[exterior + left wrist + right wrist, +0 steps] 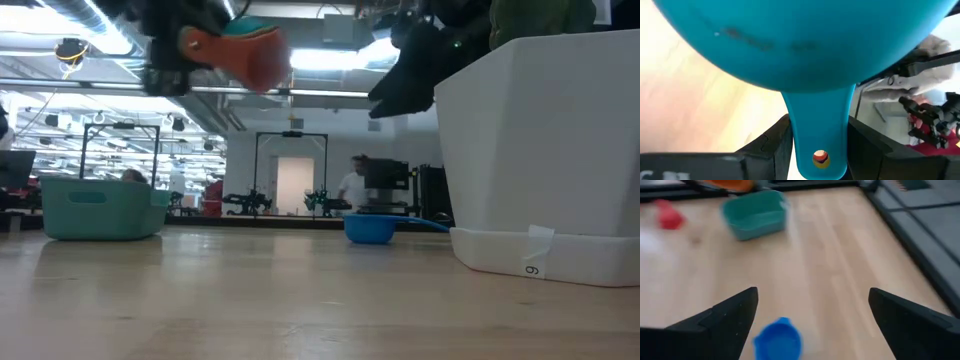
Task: Nest measuring cups in basket
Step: Stack the blue measuring cup on top of the orange measuring cup
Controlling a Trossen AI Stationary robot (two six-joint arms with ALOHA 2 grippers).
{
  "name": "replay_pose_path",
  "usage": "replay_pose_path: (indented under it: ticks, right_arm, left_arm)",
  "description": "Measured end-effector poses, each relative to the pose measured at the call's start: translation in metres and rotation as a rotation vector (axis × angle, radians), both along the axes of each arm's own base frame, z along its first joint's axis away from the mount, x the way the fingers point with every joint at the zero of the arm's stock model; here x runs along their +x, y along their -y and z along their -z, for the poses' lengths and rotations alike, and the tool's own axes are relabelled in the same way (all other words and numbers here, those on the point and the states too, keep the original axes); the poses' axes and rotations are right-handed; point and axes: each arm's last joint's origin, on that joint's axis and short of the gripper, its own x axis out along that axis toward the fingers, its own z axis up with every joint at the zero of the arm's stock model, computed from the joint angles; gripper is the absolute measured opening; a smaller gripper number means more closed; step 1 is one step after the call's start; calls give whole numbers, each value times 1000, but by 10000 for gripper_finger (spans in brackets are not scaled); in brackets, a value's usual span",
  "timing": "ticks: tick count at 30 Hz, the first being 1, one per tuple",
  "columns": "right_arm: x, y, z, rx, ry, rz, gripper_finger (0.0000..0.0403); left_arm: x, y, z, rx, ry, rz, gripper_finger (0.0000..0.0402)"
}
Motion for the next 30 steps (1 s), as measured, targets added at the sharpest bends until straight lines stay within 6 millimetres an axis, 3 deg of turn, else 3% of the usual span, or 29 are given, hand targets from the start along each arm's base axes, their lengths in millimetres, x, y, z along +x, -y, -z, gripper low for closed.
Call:
replay_pose_path:
  ticks: [5,16,30]
  right_arm:
    - [4,-7,-3,55,55,-133,383]
    - [31,-44,-1,-136,208,-364,383]
    - [61,-47,20,-176,349,-375,383]
  left_arm:
    - [-9,14,23,-107,-45,-38,147]
    - [-10,29,86,-348,206,-217,147]
    - [5,47,91,-417,347,-218,147]
